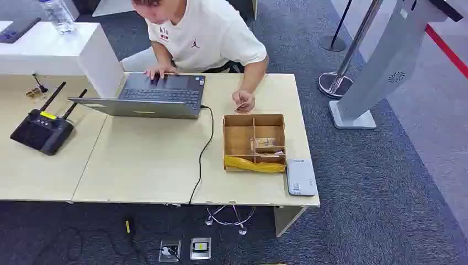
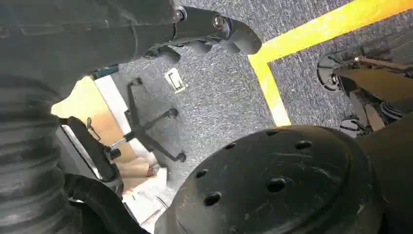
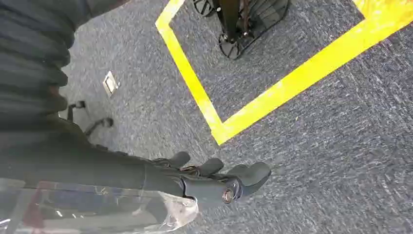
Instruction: Pass the card to the sensor for recognition and then transmit it.
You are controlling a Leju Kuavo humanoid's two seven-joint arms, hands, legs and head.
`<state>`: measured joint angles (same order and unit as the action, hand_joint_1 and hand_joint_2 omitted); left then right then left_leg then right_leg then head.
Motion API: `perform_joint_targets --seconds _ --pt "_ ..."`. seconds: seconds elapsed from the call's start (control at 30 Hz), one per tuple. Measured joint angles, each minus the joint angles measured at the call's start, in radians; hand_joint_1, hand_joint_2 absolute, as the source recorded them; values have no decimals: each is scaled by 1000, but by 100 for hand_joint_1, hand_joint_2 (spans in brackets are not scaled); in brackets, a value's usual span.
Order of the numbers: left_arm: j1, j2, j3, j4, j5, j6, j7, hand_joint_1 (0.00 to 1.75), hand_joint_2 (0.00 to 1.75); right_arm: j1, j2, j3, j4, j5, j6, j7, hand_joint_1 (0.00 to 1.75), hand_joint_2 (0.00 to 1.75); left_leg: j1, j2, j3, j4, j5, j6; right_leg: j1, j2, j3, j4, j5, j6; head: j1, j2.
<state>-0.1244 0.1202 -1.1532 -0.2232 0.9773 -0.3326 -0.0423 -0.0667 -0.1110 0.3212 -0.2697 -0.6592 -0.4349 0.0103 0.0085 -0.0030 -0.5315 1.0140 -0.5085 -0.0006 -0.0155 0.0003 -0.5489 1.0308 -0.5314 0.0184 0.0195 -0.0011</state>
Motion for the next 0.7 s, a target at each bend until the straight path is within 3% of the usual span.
perform_joint_targets --seconds 0.5,0.63,0.7 --pt "0 -3 -16 -2 -11 0 2 0 175 -6 -8 48 -5 -90 -32 -13 0 175 0 0 0 0 0 0 0 0 0 0 0 0 0 0" --pt "0 -3 -16 -2 -11 0 2 0 175 -10 -15 52 -17 -190 -86 -89 0 175 0 0 0 0 0 0 0 0 0 0 0 0 0 0" --pt "-1 -3 -17 -2 -11 0 2 0 175 -12 -23 48 -30 -266 -129 -181 0 175 0 0 0 0 0 0 0 0 0 0 0 0 0 0"
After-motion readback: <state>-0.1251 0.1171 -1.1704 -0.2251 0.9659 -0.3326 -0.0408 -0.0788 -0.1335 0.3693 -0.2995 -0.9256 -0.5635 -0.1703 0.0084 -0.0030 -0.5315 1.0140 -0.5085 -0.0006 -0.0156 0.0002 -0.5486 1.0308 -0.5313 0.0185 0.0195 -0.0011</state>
